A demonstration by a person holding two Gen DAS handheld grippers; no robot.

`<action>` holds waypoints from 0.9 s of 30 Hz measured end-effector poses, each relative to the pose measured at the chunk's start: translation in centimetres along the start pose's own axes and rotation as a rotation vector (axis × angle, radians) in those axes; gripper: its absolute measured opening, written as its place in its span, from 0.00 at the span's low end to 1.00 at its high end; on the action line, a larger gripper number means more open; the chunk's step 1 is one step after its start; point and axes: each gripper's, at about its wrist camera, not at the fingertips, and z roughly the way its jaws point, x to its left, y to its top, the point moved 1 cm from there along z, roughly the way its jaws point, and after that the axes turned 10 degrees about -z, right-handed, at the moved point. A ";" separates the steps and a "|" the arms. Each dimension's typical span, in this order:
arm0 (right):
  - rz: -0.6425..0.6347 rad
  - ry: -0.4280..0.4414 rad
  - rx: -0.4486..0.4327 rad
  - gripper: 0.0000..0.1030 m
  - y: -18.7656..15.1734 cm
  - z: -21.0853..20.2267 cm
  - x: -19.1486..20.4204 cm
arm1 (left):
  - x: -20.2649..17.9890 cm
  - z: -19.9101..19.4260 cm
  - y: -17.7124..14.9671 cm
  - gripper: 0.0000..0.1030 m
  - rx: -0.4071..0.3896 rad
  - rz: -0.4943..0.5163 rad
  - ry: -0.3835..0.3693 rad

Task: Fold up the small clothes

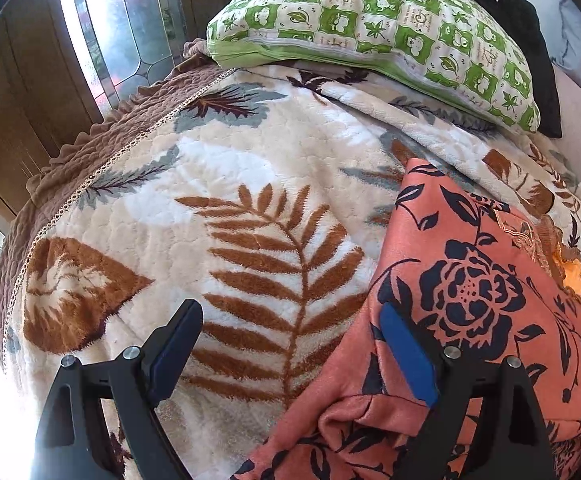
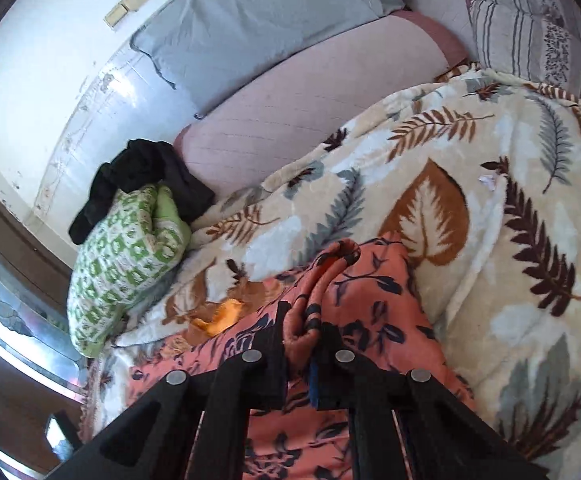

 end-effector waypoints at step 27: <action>-0.265 0.047 0.274 0.17 -5.2 6.0 1.5 | -6.8 -2.3 -3.2 0.91 -0.020 0.287 -0.167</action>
